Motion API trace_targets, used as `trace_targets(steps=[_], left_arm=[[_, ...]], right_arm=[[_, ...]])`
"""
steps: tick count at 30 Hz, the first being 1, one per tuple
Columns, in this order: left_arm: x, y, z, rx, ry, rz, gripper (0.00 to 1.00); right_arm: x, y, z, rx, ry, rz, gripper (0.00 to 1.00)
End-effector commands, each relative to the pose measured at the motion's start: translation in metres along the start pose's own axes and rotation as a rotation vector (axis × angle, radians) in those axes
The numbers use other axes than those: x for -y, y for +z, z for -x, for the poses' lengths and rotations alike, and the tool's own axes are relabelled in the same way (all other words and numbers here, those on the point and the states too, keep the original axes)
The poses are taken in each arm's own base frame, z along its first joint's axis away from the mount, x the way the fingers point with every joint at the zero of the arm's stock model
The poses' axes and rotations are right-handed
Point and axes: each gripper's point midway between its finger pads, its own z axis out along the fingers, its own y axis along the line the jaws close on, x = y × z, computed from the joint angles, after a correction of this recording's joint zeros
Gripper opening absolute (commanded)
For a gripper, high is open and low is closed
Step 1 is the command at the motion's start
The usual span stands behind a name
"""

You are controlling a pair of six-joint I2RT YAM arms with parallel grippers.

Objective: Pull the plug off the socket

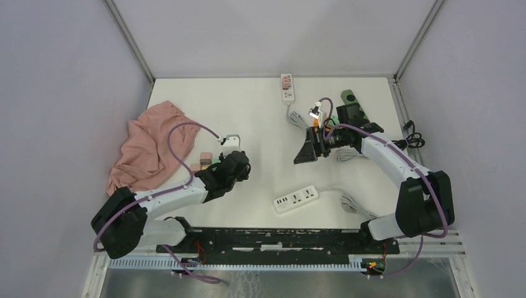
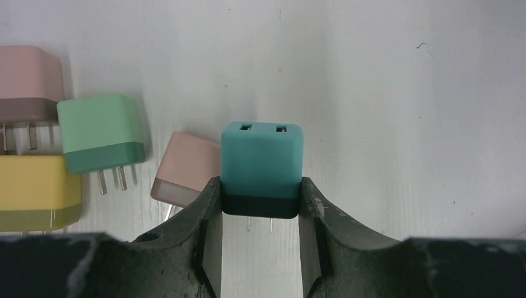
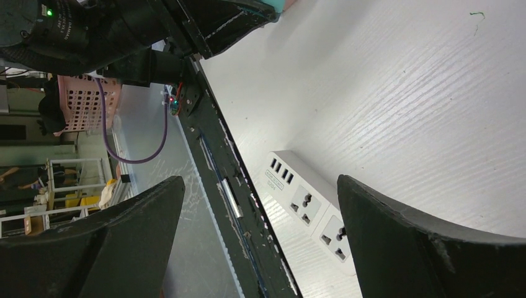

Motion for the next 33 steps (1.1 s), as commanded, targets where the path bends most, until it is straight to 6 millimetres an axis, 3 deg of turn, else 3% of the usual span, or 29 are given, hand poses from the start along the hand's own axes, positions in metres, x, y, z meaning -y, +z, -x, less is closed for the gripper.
trace_targets(steps=[1, 33], left_arm=[[-0.008, 0.001, 0.008, 0.030, -0.085, 0.033, 0.04], [-0.034, 0.013, 0.001, 0.007, -0.108, 0.134, 0.06]], right_arm=[[-0.013, -0.010, 0.020, 0.052, -0.085, 0.006, 1.00], [-0.012, -0.009, 0.019, 0.050, -0.083, 0.009, 1.00]])
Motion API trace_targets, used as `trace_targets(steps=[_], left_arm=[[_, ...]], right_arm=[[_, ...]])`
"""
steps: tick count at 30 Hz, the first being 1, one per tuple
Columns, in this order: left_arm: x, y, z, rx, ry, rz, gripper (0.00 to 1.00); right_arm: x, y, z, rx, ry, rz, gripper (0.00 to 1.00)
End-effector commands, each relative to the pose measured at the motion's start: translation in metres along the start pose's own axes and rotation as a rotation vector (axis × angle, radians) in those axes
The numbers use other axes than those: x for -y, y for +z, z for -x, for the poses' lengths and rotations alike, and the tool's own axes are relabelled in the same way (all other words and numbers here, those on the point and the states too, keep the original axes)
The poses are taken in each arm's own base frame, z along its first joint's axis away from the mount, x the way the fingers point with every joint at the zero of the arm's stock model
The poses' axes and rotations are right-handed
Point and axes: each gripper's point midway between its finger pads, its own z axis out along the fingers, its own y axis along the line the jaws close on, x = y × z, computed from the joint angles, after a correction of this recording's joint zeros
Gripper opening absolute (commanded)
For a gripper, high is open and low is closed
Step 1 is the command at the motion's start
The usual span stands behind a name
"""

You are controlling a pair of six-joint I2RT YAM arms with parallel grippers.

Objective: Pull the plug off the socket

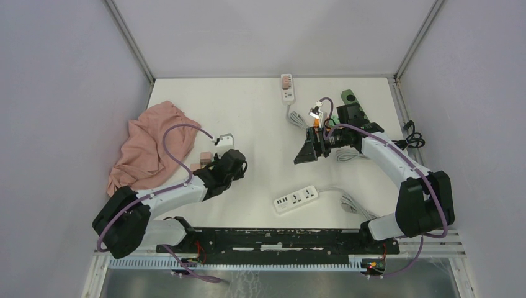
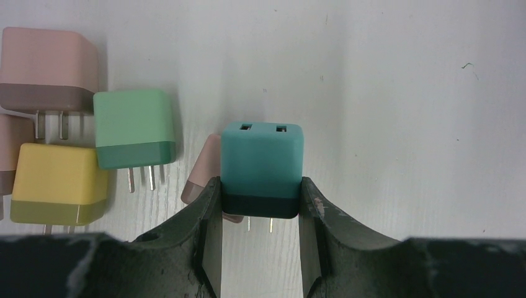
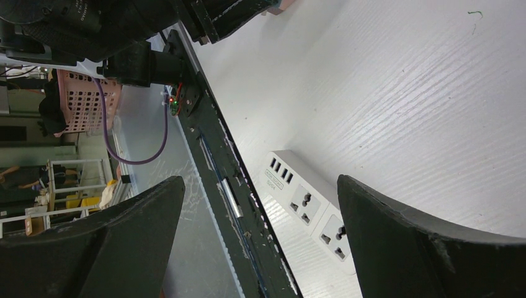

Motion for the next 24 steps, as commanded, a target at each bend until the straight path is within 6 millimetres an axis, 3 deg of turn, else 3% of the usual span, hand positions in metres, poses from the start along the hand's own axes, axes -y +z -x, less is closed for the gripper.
trace_targets(steps=[1, 9, 17, 20, 24], left_arm=[[-0.008, 0.004, 0.005, 0.023, -0.046, 0.051, 0.07], [-0.018, 0.000, 0.022, 0.077, -0.072, 0.090, 0.08], [-0.033, 0.009, 0.028, 0.070, -0.106, 0.142, 0.19], [-0.033, 0.013, 0.025, 0.053, -0.106, 0.145, 0.26], [-0.034, 0.012, 0.026, 0.047, -0.109, 0.152, 0.42]], right_arm=[[-0.013, -0.008, 0.019, 0.049, -0.089, 0.011, 1.00], [-0.013, -0.008, 0.019, 0.049, -0.088, 0.012, 1.00], [-0.014, -0.009, 0.019, 0.050, -0.090, 0.011, 1.00], [-0.014, -0.009, 0.020, 0.051, -0.094, 0.010, 1.00], [-0.014, -0.010, 0.019, 0.050, -0.098, 0.005, 1.00]])
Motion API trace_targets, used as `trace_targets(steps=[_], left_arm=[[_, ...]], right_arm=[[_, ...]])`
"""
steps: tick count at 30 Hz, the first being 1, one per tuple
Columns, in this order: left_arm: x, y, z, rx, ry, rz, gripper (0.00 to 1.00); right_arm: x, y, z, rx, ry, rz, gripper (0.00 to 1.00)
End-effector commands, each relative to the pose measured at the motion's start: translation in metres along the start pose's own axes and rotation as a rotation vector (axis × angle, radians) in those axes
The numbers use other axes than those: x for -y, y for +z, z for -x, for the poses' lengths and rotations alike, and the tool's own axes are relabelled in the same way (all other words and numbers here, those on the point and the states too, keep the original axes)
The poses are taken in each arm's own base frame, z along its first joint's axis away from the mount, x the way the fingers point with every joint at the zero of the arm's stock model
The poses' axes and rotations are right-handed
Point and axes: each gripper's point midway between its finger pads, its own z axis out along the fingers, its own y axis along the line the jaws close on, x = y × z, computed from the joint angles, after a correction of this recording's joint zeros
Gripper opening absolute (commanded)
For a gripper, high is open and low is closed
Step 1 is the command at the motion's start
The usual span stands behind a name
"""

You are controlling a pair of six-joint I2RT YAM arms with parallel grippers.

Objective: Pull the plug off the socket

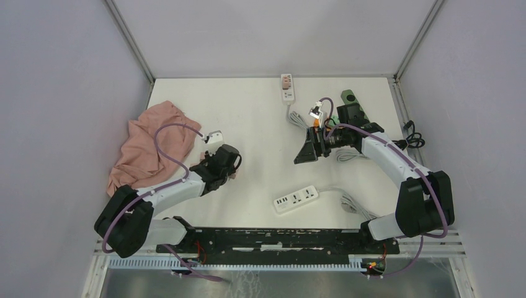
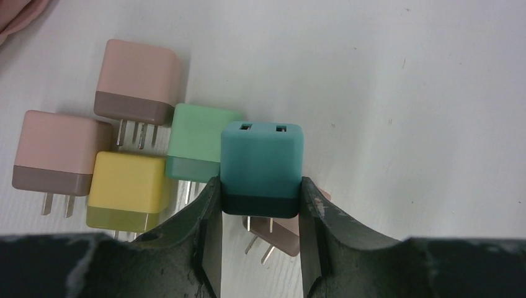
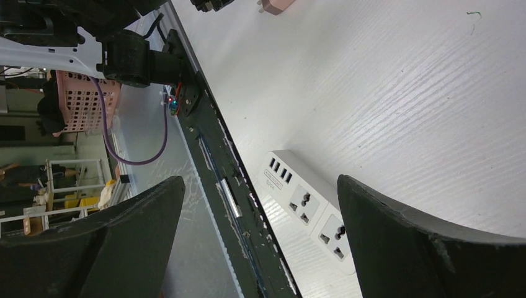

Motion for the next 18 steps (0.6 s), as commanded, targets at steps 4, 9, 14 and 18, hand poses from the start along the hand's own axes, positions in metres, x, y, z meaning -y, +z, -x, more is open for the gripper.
trace_targets(steps=[4, 9, 14, 18], left_arm=[[0.009, -0.009, 0.021, 0.033, -0.065, -0.028, 0.62], [0.018, -0.029, 0.038, 0.066, -0.101, -0.120, 0.86], [0.028, -0.050, 0.052, 0.091, -0.132, -0.224, 0.90], [0.054, -0.072, 0.058, 0.100, -0.108, -0.419, 0.90]], right_arm=[[-0.014, -0.012, 0.019, 0.047, -0.116, -0.002, 1.00], [-0.014, -0.016, 0.020, 0.048, -0.152, -0.015, 1.00], [-0.017, -0.023, 0.017, 0.032, -0.225, -0.025, 1.00], [-0.021, -0.033, 0.017, 0.040, -0.362, -0.052, 1.00]])
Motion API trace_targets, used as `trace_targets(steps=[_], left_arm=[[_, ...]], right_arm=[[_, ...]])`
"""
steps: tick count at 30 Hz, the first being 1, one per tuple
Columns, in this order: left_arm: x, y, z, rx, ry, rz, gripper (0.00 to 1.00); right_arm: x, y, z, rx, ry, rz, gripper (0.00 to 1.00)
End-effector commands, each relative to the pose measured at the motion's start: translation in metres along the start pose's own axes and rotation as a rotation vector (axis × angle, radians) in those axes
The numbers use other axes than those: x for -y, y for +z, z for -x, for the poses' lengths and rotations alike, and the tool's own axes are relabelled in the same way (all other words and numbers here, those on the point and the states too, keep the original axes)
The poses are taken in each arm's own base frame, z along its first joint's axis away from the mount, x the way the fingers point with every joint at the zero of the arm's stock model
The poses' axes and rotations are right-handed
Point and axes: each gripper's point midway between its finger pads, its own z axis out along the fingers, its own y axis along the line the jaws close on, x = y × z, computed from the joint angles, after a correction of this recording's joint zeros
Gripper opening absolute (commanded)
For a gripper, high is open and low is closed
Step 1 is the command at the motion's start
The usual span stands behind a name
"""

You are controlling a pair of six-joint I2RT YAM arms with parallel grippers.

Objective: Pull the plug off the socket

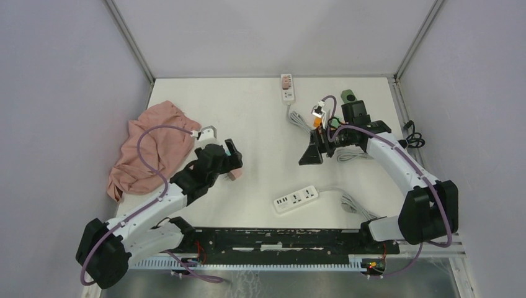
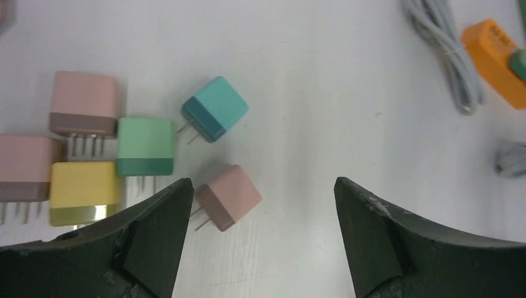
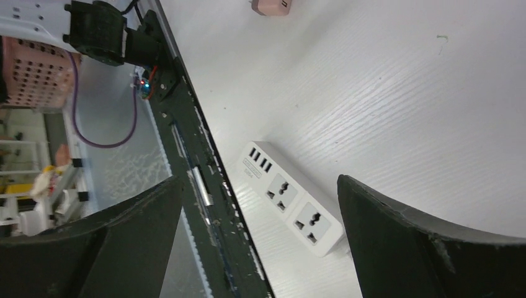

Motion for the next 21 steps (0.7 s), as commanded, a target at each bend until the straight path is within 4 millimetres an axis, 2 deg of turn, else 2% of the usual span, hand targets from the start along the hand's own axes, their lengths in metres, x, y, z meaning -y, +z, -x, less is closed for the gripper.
trace_targets(steps=[1, 6, 8, 12, 16, 21], left_arm=[[0.047, -0.020, 0.014, 0.016, 0.010, -0.276, 0.90], [0.101, -0.056, 0.004, 0.014, 0.043, -0.685, 0.91], [0.121, -0.077, -0.010, -0.016, 0.061, -0.882, 0.90], [0.145, -0.102, -0.022, -0.060, 0.011, -1.104, 0.90], [0.163, -0.109, -0.042, -0.093, 0.062, -1.141, 0.90], [0.167, -0.095, -0.085, -0.076, 0.352, -0.947, 0.90]], right_arm=[[-0.014, -0.022, 0.017, 0.049, -0.258, -0.030, 1.00], [-0.027, -0.029, 0.011, 0.083, -0.478, 0.020, 1.00], [-0.040, -0.030, 0.002, 0.089, -0.549, 0.110, 1.00], [-0.057, -0.040, -0.008, 0.088, -0.631, 0.223, 1.00], [-0.053, -0.049, -0.010, 0.064, -0.655, 0.202, 1.00], [-0.048, -0.063, -0.002, 0.092, -0.660, 0.141, 1.00]])
